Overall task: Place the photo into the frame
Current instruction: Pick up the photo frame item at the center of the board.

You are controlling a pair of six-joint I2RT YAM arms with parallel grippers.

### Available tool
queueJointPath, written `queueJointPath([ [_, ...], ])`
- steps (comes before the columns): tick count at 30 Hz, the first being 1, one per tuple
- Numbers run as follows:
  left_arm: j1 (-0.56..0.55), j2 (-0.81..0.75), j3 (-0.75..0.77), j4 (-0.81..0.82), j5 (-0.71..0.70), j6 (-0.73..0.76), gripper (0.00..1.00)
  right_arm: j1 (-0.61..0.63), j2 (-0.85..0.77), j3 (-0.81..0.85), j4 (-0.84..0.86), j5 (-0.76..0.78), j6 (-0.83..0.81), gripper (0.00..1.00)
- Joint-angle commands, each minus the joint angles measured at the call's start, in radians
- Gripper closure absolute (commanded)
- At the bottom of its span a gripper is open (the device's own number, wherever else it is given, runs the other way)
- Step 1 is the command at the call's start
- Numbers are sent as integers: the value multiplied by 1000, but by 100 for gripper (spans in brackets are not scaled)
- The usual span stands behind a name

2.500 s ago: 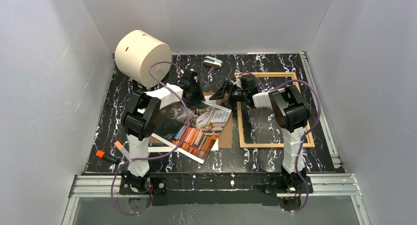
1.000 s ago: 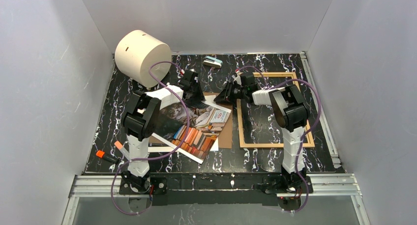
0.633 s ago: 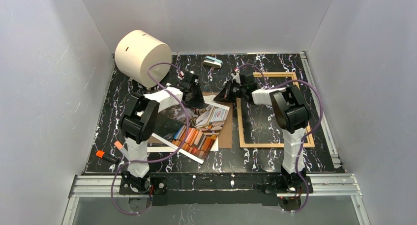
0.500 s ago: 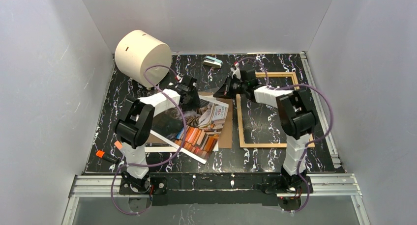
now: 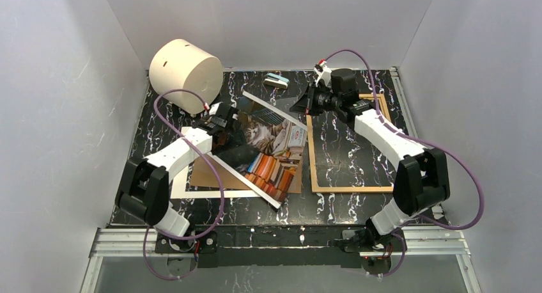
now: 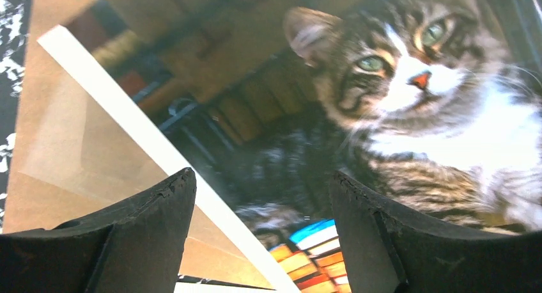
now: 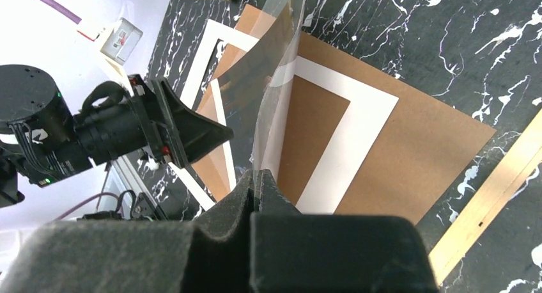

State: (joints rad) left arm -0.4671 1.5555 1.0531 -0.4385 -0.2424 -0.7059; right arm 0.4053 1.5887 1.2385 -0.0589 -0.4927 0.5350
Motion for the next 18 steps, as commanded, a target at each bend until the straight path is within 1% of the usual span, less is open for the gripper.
queueJointPath([
  [1, 27, -58, -76, -38, -93, -45, 26, 3, -75, 94, -128, -10, -148, 99],
  [4, 48, -72, -108, -29, -90, -67, 26, 6, -88, 133, -160, -122, -230, 99],
  [6, 60, -81, -112, -25, -86, -72, 26, 11, -94, 168, -187, -168, -260, 99],
  [11, 90, -92, -116, -29, -102, -68, 26, 16, -116, 246, -215, -181, -273, 99],
  [14, 122, -105, -125, -45, -129, -80, 28, 18, -118, 302, -252, -171, -297, 99],
  [18, 168, -142, -113, -124, -238, -129, 31, 23, -122, 370, -306, -165, -340, 99],
])
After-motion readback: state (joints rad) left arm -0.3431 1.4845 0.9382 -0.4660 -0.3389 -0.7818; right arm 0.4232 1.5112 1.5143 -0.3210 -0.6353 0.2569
